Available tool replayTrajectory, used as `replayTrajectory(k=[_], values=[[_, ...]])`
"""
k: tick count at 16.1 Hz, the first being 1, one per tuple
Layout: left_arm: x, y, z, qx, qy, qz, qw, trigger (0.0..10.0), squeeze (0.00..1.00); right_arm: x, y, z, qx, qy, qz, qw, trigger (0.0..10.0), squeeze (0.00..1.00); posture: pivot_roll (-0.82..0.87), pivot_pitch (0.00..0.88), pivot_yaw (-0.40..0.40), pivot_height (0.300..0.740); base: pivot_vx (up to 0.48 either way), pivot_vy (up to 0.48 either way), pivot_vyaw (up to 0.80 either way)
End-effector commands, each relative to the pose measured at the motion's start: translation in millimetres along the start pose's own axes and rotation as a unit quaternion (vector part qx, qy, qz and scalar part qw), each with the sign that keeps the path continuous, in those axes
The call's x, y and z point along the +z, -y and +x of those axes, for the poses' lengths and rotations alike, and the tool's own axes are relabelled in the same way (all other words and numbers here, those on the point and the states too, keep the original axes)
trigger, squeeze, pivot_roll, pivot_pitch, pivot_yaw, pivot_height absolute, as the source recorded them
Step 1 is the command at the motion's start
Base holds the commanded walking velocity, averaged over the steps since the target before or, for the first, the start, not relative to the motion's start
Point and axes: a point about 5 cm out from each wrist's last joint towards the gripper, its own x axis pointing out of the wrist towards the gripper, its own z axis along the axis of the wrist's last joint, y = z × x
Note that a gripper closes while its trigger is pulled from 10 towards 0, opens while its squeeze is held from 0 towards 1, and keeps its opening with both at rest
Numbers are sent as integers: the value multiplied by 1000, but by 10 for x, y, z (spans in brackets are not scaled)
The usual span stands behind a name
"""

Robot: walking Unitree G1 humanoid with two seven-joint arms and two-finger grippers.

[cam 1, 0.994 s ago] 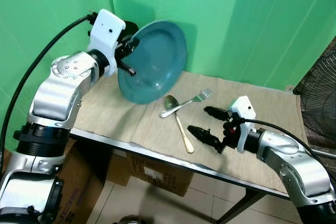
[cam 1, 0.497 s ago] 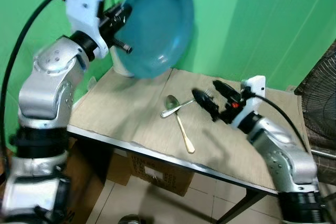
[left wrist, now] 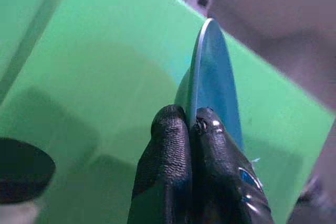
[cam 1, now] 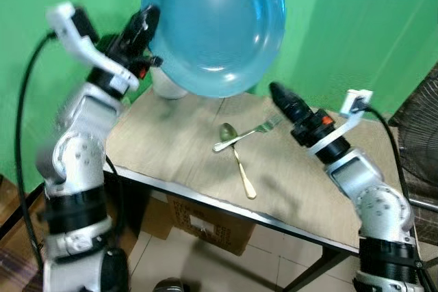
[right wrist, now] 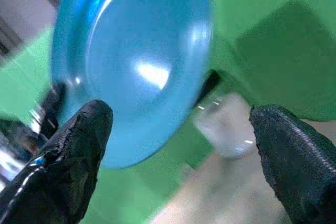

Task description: Setting the table

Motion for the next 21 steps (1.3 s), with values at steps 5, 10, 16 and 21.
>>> replayTrajectory(k=[5,10,16,21], values=[[-108,38,-138,-24,0,-112,993,0,0,-3,-75,55,20,-18,21,999,10000,0,89,0,-20,740,0,0,0],[-380,53,-287,-35,-83,-127,988,0,0,86,-180,38,59,11,39,997,6431,0,85,0,-14,740,0,0,0],[-362,27,-288,-36,-86,-117,989,0,0,19,-171,24,56,-19,25,998,0,0,84,0,-13,740,0,0,0],[-375,41,-268,-40,-91,-108,989,0,0,-68,-151,27,44,-48,13,998,0,0,85,0,-14,740,0,0,0]])
